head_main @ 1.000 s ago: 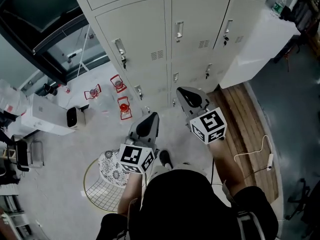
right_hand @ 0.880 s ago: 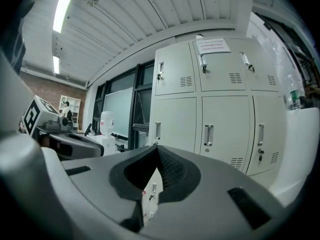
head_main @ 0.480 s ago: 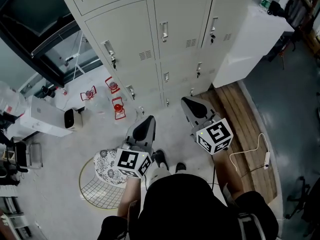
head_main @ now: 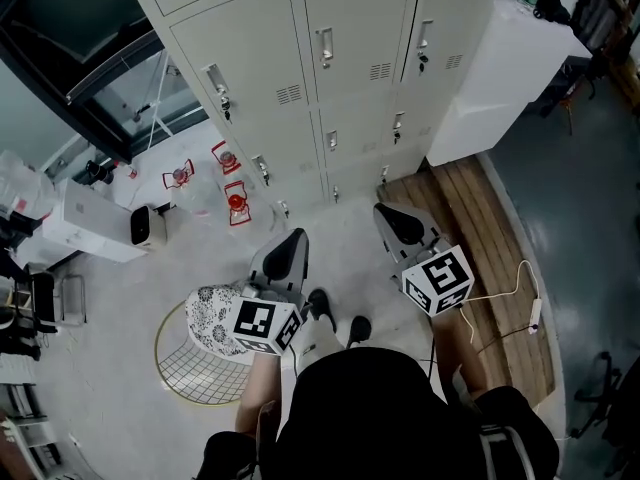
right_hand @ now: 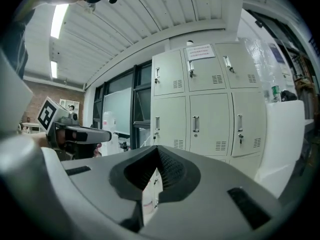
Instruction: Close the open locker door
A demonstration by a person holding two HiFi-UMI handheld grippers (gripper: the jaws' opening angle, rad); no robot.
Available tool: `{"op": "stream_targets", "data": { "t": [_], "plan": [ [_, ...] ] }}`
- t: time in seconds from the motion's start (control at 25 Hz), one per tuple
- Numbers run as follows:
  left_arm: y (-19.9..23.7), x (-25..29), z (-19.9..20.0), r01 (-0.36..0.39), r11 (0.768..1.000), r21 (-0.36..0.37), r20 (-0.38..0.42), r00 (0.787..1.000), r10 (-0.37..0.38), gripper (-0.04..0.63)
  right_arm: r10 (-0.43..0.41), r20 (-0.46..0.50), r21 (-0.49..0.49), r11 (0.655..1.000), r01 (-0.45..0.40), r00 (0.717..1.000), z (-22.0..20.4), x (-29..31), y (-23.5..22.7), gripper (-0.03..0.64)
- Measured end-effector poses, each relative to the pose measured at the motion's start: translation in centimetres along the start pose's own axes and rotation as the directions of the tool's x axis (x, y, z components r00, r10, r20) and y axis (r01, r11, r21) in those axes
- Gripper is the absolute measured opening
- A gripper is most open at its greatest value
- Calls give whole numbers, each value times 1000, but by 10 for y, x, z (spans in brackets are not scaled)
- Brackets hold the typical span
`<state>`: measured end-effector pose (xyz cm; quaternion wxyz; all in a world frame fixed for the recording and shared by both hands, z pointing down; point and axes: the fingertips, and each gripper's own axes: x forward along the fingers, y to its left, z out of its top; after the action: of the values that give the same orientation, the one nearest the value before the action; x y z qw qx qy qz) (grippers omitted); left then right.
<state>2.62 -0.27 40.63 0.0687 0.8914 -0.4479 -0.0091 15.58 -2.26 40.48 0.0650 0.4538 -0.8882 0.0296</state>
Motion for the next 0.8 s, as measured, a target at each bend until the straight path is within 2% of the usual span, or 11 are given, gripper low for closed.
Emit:
{"op": "stream_targets", "data": {
  "t": [0.2,0.8],
  "plan": [
    [-9,-7,-2,-6,1000,1,1,1000,6,17,-1,11,26,1000,1,1000,-6,-16,4,5],
    [-22,-11,-4,-9,1000,6,0,1000,9,17,7,35,9,1000,-7,999,-4,-31,11,5]
  ]
}}
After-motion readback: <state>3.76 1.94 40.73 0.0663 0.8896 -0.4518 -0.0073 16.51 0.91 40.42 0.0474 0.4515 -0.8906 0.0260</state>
